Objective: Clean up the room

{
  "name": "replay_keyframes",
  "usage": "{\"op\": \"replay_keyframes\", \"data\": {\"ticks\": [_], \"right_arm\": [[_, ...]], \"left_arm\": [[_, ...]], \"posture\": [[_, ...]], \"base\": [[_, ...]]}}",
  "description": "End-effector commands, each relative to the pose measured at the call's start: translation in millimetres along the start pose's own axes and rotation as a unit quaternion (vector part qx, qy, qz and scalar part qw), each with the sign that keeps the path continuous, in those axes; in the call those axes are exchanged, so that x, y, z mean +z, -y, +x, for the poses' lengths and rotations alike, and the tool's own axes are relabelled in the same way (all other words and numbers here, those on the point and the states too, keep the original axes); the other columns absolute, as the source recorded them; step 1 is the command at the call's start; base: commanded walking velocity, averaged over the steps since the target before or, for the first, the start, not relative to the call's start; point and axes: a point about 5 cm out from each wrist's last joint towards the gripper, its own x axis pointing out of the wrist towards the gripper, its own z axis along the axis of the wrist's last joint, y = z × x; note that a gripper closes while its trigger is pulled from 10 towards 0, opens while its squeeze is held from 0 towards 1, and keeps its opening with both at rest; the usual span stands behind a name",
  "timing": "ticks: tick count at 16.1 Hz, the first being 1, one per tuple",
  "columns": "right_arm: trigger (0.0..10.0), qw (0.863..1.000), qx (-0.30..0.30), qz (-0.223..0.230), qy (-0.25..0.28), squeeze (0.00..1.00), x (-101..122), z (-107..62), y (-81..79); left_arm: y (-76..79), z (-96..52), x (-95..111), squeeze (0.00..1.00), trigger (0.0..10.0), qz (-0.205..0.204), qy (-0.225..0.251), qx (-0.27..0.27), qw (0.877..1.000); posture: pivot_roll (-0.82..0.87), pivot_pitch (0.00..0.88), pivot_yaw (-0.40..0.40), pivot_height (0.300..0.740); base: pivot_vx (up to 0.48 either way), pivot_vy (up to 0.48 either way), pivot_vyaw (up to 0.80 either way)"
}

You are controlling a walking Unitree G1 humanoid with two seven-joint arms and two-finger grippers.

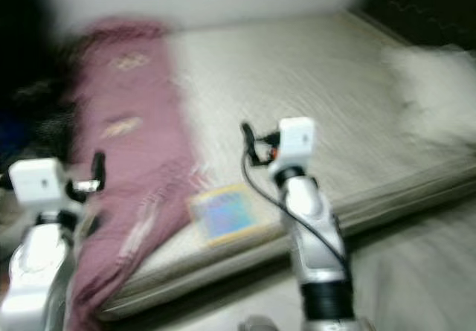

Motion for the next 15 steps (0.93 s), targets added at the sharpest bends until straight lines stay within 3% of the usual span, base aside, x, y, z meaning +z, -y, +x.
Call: {"op": "replay_keyframes", "data": {"ticks": [1,5,9,15], "right_arm": [[10.0,1.000,-0.004,0.004,0.000,0.00,0.8,2.3,0.0],[10.0,1.000,-0.001,-0.008,0.004,0.00,1.4,4.2,-0.1],[10.0,1.000,-0.002,-0.008,0.007,0.00,2.1,6.8,-1.1],[10.0,1.000,0.003,0.005,0.003,0.00,0.2,7.1,-2.4]], "left_arm": [[-1.1,-3.3,-1.5,0.00,10.0,0.005,-0.005,0.002,1.000],[-2.0,-2.0,-1.7,0.00,10.0,0.011,-0.007,0.004,1.000],[-0.2,-0.7,-1.0,0.00,10.0,0.011,-0.006,0.000,1.000],[-0.1,-0.2,-1.1,0.00,10.0,0.003,-0.006,0.003,1.000]], "posture": [[-0.06,0.000,-0.023,0.740],[-0.06,0.000,-0.022,0.740],[-0.06,0.000,-0.022,0.740],[-0.07,0.000,-0.024,0.740]], "base": [[0.000,0.000,0.00],[0.000,0.000,0.00],[0.000,0.000,0.69],[0.000,0.000,0.00]]}}
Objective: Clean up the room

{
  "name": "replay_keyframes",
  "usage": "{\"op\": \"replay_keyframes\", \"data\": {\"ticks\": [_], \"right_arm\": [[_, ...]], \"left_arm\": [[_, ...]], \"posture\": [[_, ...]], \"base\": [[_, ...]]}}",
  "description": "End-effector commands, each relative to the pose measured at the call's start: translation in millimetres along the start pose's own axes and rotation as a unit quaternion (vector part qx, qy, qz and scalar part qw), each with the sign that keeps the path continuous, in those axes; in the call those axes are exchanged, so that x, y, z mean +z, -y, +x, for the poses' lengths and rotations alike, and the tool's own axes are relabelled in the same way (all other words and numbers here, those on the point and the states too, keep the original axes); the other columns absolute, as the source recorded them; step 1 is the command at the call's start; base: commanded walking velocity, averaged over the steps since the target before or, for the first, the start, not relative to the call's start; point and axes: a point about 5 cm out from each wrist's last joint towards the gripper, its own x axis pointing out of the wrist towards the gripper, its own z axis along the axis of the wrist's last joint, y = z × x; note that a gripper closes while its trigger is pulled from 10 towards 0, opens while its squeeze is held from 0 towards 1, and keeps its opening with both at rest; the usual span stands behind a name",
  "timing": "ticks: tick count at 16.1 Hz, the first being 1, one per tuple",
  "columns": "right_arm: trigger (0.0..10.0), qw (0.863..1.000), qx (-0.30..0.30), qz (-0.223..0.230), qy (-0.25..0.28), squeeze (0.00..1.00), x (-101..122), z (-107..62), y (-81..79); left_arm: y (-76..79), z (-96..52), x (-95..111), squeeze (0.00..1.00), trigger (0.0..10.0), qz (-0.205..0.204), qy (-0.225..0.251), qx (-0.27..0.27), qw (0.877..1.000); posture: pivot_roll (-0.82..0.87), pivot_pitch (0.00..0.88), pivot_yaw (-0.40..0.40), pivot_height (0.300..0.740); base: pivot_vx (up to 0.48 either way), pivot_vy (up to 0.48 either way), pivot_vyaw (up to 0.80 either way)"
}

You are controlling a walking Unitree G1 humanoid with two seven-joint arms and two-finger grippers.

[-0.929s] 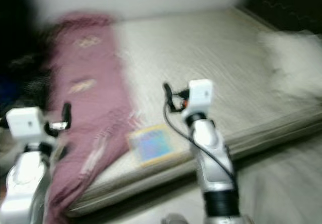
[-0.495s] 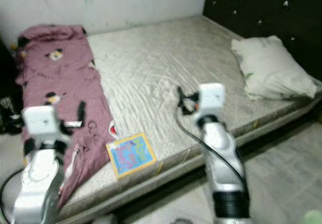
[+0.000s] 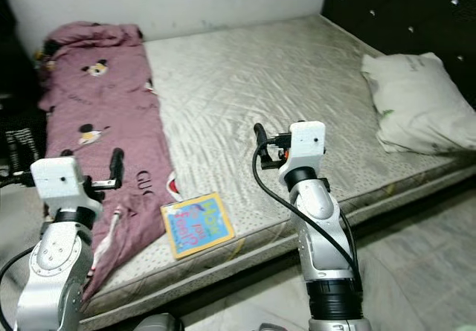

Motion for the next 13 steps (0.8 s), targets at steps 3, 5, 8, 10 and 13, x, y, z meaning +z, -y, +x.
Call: {"op": "replay_keyframes", "data": {"ticks": [3,5,8,10,13], "right_arm": [[10.0,0.999,0.012,-0.033,0.002,0.00,1.9,2.2,-1.7],[10.0,1.000,0.014,-0.020,0.006,0.00,2.8,2.6,-3.3],[10.0,1.000,0.013,-0.022,0.005,0.00,2.2,2.6,-2.2],[10.0,1.000,0.013,-0.023,0.004,0.00,2.0,2.8,-2.2],[10.0,0.999,0.019,-0.028,0.008,0.00,3.1,4.4,-3.7]], "left_arm": [[-1.7,1.4,0.4,0.00,10.0,0.000,-0.001,0.006,1.000],[-1.0,1.9,0.5,0.00,10.0,0.001,-0.001,0.006,1.000],[-0.6,2.0,0.6,0.00,10.0,-0.001,-0.001,0.007,1.000],[-0.6,2.1,0.4,0.00,10.0,-0.001,-0.002,0.007,1.000],[-1.1,2.5,0.7,0.00,10.0,-0.001,-0.001,0.009,1.000]], "posture": [[-0.07,0.000,-0.024,0.740],[-0.07,0.000,-0.025,0.740],[-0.07,0.000,-0.026,0.740],[-0.07,0.000,-0.026,0.740],[-0.07,0.000,-0.028,0.740]], "base": [[0.000,0.000,0.53],[0.000,0.000,0.80],[0.000,0.000,0.80],[0.000,0.000,0.80],[0.000,0.000,0.80]]}}
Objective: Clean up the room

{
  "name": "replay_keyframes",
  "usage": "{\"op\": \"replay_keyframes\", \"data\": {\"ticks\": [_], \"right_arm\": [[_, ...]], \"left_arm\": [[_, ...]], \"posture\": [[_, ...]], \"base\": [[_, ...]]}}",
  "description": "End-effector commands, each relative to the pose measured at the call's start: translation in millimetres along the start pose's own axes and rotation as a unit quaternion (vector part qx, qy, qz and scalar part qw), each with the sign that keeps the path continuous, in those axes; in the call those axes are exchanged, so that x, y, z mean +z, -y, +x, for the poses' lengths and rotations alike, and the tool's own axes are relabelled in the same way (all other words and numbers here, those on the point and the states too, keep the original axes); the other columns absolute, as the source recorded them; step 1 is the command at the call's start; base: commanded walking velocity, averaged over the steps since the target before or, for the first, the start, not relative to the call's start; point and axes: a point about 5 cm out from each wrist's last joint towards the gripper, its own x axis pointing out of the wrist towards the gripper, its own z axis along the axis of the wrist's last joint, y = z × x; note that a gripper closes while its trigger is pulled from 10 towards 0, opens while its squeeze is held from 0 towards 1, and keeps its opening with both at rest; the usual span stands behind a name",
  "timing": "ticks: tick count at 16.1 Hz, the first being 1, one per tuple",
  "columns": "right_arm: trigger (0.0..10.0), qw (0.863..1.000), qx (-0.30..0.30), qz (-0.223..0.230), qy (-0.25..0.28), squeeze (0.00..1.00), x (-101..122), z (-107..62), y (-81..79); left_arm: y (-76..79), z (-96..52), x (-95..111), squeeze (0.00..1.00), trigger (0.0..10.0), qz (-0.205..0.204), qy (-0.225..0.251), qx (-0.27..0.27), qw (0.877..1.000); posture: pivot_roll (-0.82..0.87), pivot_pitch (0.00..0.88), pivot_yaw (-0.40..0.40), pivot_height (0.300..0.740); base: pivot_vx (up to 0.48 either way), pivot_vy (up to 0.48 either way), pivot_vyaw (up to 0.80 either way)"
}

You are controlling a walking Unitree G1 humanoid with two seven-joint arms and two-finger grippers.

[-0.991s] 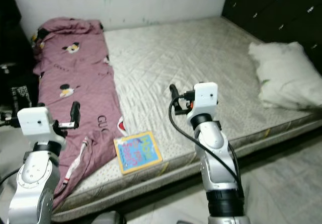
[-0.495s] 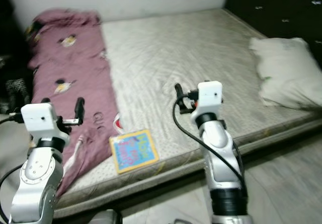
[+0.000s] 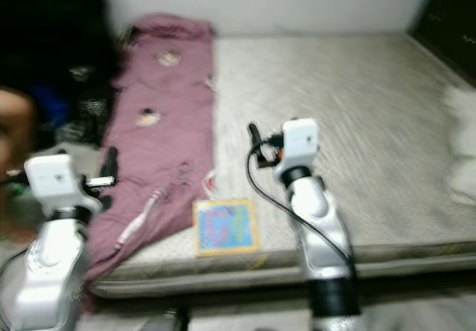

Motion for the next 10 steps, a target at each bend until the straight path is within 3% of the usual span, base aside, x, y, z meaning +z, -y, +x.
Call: {"op": "replay_keyframes", "data": {"ticks": [1,3,8,10], "right_arm": [[10.0,1.000,0.002,0.000,0.003,0.00,1.8,2.3,-0.2],[10.0,1.000,0.004,0.005,0.004,0.00,2.0,3.2,-0.8],[10.0,0.999,-0.016,0.028,-0.019,0.00,-5.5,3.2,2.2],[10.0,1.000,-0.013,0.013,-0.014,0.00,-5.1,4.9,1.2]], "left_arm": [[-3.8,0.4,1.0,0.00,10.0,0.007,0.000,0.004,1.000],[-4.0,0.6,0.6,0.00,10.0,0.005,0.000,0.007,1.000],[-3.1,0.8,0.4,0.00,10.0,0.007,0.000,0.002,1.000],[-1.9,1.1,0.6,0.00,10.0,0.006,0.002,-0.004,1.000]], "posture": [[-0.07,0.000,-0.028,0.740],[-0.07,0.000,-0.030,0.740],[-0.07,0.000,-0.030,0.740],[-0.07,0.000,-0.030,0.740]], "base": [[0.000,0.000,0.80],[0.000,0.000,0.80],[0.000,0.000,0.00],[0.000,0.000,0.00]]}}
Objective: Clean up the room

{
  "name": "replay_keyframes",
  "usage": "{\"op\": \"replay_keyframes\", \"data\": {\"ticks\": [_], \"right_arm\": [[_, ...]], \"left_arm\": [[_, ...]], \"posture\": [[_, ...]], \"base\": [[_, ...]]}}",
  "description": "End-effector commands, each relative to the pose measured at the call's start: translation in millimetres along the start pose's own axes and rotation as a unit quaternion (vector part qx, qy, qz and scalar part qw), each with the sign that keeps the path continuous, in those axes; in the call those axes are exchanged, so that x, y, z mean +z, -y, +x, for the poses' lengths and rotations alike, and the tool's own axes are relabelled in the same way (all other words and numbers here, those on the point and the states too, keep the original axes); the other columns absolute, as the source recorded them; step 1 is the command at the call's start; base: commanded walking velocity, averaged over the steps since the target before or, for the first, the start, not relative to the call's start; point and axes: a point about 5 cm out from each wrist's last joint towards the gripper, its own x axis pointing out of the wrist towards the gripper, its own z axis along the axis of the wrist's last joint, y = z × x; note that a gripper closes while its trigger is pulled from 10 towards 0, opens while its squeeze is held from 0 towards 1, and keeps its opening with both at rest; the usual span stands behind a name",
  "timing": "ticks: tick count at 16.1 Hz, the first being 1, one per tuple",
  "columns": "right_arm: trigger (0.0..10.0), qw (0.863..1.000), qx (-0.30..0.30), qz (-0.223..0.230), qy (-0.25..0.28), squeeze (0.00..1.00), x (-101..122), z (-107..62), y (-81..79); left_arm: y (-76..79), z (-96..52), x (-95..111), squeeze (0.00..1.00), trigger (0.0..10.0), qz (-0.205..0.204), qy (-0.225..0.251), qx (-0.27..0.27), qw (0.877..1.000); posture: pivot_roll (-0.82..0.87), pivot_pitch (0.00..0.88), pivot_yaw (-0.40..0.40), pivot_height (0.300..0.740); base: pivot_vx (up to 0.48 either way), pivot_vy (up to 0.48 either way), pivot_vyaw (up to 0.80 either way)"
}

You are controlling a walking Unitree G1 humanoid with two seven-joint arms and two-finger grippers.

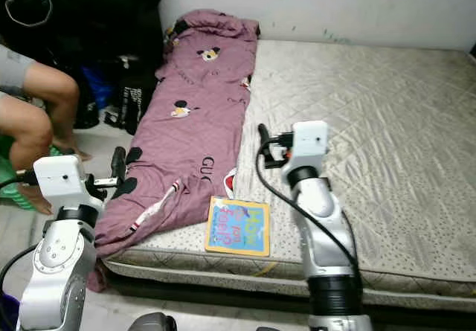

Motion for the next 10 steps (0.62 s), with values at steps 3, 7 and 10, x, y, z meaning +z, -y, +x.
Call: {"op": "replay_keyframes", "data": {"ticks": [3,7,10], "right_arm": [[10.0,1.000,0.013,-0.004,0.008,0.00,1,2.8,-3.8],[10.0,0.999,0.029,-0.015,-0.008,0.00,-5,1.1,-10.6],[10.0,0.998,0.050,0.013,-0.023,0.00,-8,-0.6,-12.0]], "left_arm": [[-0.5,0.9,2,0.00,10.0,0.002,0.004,-0.006,1.000],[0.1,0.6,2,0.00,10.0,0.000,0.004,-0.008,1.000],[1.1,0.8,2,0.00,10.0,-0.003,0.003,-0.009,1.000]], "posture": [[-0.07,0.000,-0.030,0.740],[-0.07,0.000,-0.030,0.740],[-0.07,0.000,-0.032,0.740]], "base": [[0.000,-0.185,0.00],[0.000,-0.304,0.00],[0.000,-0.346,0.00]]}}
